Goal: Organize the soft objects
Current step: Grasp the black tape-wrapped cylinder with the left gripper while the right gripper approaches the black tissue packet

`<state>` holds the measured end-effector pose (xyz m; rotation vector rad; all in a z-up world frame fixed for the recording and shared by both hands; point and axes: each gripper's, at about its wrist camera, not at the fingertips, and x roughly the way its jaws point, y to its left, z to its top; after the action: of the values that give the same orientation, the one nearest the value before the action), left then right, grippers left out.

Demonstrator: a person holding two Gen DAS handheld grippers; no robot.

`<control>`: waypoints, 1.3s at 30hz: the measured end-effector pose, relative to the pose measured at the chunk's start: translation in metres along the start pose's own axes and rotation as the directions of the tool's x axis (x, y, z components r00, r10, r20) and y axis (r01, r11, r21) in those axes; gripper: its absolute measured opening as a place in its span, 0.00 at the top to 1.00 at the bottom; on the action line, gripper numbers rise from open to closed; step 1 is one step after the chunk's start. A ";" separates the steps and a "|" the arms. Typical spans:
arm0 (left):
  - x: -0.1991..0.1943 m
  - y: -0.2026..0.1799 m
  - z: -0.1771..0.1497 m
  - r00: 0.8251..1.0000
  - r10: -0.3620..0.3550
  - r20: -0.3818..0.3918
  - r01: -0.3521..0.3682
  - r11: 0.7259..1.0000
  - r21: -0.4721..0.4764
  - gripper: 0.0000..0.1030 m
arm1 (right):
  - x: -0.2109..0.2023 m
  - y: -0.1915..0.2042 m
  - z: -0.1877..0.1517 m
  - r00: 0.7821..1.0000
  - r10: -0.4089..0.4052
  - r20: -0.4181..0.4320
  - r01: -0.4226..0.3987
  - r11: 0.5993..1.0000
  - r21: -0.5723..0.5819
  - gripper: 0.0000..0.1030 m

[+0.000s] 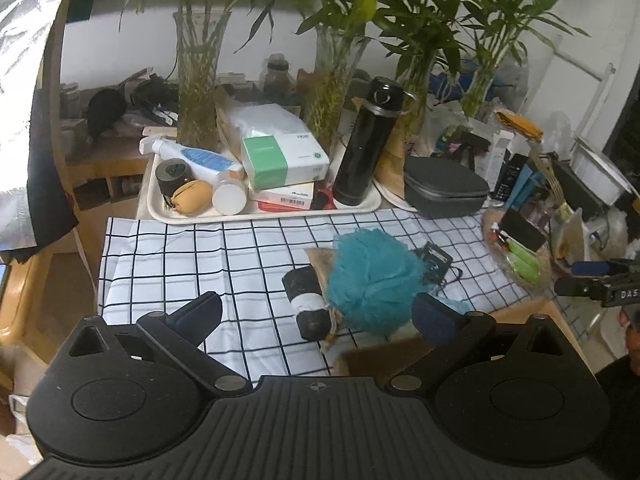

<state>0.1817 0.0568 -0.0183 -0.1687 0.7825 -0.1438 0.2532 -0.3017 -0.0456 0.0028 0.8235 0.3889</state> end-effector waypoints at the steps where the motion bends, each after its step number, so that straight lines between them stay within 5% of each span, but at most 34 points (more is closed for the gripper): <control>1: 0.004 0.004 0.002 1.000 -0.007 -0.003 0.007 1.000 -0.010 0.00 | 0.004 -0.002 0.001 1.000 -0.008 0.003 0.008 1.000 0.003 0.00; 14: 0.084 0.044 0.008 0.990 -0.117 -0.072 0.108 0.987 -0.123 0.01 | 0.044 -0.032 0.003 0.999 -0.019 0.047 0.018 1.000 0.022 0.00; 17: 0.108 0.048 0.006 0.983 -0.144 -0.115 0.128 0.982 -0.135 0.17 | 0.051 -0.039 0.001 0.998 -0.032 0.056 0.030 0.999 0.035 0.00; 28: 0.182 0.062 -0.003 0.950 -0.191 -0.246 0.134 0.964 -0.230 0.46 | 0.069 -0.058 0.001 0.998 -0.057 0.037 0.053 0.994 0.099 0.00; 39: 0.214 0.053 -0.008 0.930 -0.210 -0.302 0.146 0.964 -0.221 0.61 | 0.083 -0.071 0.005 0.999 -0.032 0.008 0.031 0.985 0.172 0.00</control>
<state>0.3298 0.0669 -0.1819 -0.4108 1.1100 -0.2730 0.3314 -0.3394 -0.1120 0.1523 0.8433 0.2867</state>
